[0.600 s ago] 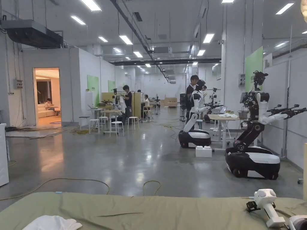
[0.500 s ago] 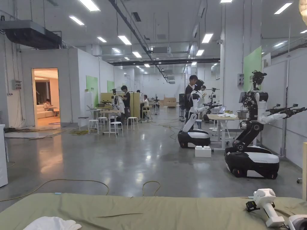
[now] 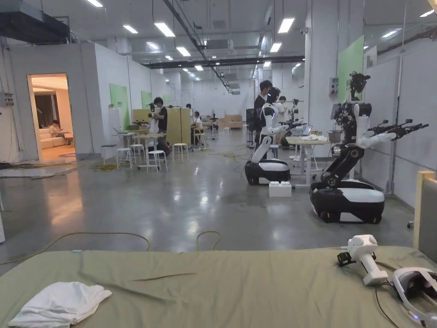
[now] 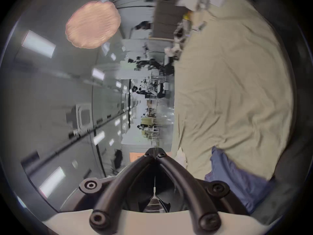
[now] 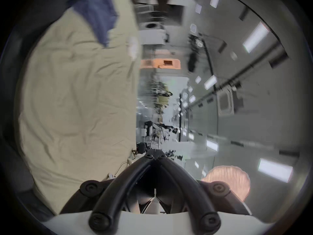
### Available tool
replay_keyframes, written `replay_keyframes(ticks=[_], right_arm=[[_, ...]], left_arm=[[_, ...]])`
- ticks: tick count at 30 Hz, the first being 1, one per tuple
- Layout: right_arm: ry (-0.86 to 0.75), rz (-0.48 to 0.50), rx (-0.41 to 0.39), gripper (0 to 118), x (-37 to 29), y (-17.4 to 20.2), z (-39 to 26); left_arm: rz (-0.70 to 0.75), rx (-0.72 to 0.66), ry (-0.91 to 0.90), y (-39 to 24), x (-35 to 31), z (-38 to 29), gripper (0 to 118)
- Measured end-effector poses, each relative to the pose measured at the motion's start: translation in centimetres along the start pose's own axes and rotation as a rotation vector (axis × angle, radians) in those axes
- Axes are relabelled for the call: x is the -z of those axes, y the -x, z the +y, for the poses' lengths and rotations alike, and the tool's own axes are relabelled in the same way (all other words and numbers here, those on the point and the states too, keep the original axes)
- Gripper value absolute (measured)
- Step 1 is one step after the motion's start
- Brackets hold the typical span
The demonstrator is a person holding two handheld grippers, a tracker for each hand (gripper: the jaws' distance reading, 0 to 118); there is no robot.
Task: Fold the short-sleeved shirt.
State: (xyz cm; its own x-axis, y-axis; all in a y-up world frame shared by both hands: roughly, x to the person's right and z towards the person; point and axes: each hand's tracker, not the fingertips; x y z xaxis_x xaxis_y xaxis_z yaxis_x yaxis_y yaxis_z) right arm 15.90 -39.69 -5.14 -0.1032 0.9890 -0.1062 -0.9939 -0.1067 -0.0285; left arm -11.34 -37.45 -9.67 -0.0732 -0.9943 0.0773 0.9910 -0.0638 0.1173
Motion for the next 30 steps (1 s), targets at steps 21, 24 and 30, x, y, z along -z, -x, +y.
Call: replay_keyframes(ticks=[21, 24, 30], right_arm=[[0.121, -0.066, 1.705, 0, -2.9, -7.0, -3.7], [0.108, -0.064, 1.754, 0, -3.0, -7.4, -3.8], [0.108, -0.066, 1.723, 0, -3.2, -7.9, -3.1]], left_arm=[[-0.098, -1.774, -0.039, 6.3, -3.7, -8.8, 0], [-0.063, -1.735, -0.034, 7.3, -3.8, -8.1, 0], [-0.046, -1.688, -0.061, 8.6, -3.7, -7.5, 0]])
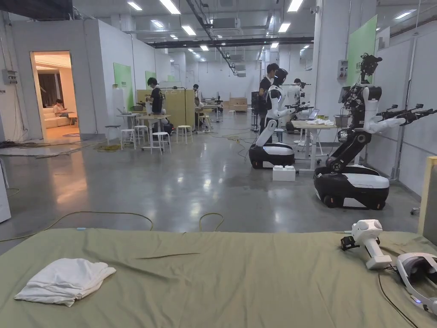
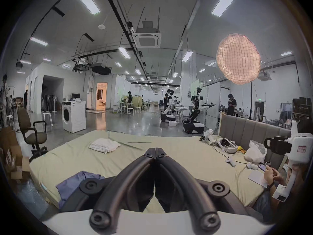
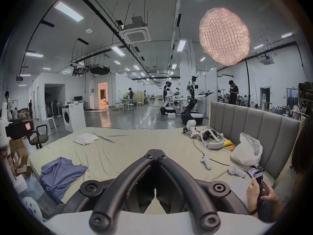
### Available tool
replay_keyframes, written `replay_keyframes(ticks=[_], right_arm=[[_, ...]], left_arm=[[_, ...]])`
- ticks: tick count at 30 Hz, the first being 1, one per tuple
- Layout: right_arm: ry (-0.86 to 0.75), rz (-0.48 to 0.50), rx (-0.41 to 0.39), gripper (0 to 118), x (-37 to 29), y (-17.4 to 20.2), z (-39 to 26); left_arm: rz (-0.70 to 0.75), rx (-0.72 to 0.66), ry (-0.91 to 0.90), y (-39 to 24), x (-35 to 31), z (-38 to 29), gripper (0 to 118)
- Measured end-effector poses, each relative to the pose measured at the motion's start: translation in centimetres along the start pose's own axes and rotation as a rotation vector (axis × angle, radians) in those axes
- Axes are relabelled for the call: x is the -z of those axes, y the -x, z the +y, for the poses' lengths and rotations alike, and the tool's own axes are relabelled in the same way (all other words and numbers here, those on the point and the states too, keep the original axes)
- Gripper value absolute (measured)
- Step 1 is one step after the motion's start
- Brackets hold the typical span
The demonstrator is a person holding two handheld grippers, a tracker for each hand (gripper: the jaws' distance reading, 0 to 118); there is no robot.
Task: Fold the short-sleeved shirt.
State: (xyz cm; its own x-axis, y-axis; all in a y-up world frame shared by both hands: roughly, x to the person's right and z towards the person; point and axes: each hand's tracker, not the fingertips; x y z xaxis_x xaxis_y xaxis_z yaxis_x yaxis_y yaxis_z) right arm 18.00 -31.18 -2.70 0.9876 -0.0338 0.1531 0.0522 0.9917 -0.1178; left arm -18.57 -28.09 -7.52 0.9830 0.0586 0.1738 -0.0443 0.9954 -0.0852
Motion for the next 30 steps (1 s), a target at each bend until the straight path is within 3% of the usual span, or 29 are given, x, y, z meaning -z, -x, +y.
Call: replay_keyframes(ticks=[13, 14, 15, 17, 18, 30], right_arm=[[-0.01, 0.032, -0.009, 0, 0.5, 0.9, 1.1], [-0.008, 0.035, -0.007, 0, 0.7, 1.0, 1.0], [-0.007, 0.037, -0.004, 0, 0.9, 1.2, 0.8], [0.015, 0.051, 0.012, 0, 1.5, 1.3, 0.4], [0.036, 0.065, 0.023, 0, 1.8, 1.4, 0.1], [0.219, 0.122, 0.001, 0, 6.9, 2.9, -3.4]], left_arm=[[0.005, 0.025, 0.028, 1.0, 0.7, 0.3, 0], [-0.003, 0.008, 0.047, 1.5, 1.0, 0.2, 4], [0.001, -0.013, 0.088, 2.3, 1.4, 0.1, 19], [0.028, -0.021, 0.124, 4.1, 2.1, -0.6, 75], [0.035, -0.015, 0.176, 5.3, 2.9, -1.2, 80], [0.245, -0.122, 0.664, 19.0, 17.3, -16.7, 82]])
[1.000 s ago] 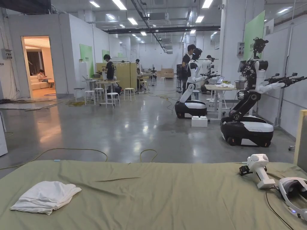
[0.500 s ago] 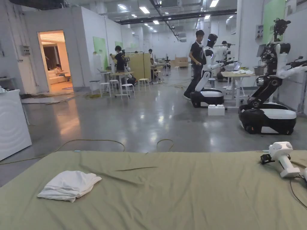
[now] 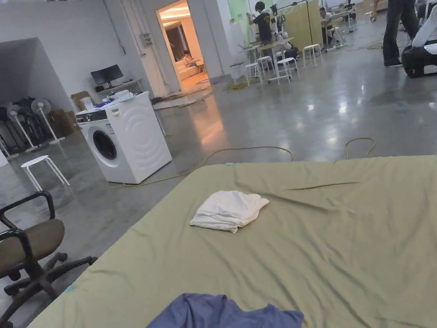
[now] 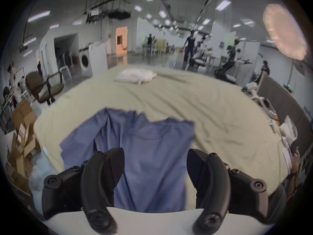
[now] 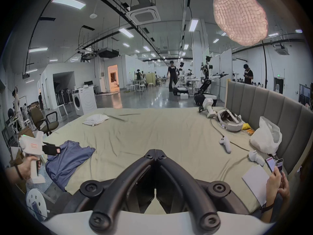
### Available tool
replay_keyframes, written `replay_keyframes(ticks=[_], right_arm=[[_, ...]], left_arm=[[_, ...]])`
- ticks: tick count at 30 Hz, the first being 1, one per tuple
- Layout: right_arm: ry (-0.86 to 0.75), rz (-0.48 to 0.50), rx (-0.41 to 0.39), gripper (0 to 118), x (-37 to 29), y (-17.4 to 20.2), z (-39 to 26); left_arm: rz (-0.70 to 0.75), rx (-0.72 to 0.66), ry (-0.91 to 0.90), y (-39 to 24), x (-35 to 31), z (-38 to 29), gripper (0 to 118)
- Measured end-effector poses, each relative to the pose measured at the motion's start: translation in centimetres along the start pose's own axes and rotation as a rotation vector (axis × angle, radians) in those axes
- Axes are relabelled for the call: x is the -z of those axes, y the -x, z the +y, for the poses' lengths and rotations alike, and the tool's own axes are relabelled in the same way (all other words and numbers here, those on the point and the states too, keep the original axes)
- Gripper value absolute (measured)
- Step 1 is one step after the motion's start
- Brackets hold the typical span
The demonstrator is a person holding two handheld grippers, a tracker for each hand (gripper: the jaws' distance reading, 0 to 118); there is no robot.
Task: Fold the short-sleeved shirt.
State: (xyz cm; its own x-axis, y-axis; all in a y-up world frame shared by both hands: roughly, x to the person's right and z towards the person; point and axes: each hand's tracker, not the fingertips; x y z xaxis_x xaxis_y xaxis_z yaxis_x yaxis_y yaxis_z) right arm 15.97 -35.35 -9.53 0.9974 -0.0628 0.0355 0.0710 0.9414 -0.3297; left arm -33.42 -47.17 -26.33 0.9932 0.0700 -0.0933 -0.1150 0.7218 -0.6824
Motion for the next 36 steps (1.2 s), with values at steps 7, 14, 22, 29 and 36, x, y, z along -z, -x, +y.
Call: replay_keyframes(ticks=[7, 14, 22, 29, 36], right_arm=[[0.093, -0.037, 0.05, 0, 2.3, -0.9, -0.8], [0.181, -0.064, 0.026, 0, 2.9, -0.7, -2.2], [0.14, -0.027, -0.019, 0, 0.0, -0.3, -1.1], [0.092, -0.032, 0.044, 0, -1.6, -1.1, -0.7], [0.053, -0.119, 0.091, 0, -3.9, -2.6, -1.0]], left_arm=[[0.072, 0.041, 0.218, 4.0, 12.4, 0.1, 82], [0.024, 0.027, 0.19, 3.3, 12.1, 0.3, 11], [-0.12, -0.24, 0.075, 4.2, 7.2, 5.0, 8], [-0.313, -0.126, -0.148, -3.9, -1.2, 13.8, 8], [-0.539, 0.147, -0.033, -25.4, 2.2, 11.4, 8]])
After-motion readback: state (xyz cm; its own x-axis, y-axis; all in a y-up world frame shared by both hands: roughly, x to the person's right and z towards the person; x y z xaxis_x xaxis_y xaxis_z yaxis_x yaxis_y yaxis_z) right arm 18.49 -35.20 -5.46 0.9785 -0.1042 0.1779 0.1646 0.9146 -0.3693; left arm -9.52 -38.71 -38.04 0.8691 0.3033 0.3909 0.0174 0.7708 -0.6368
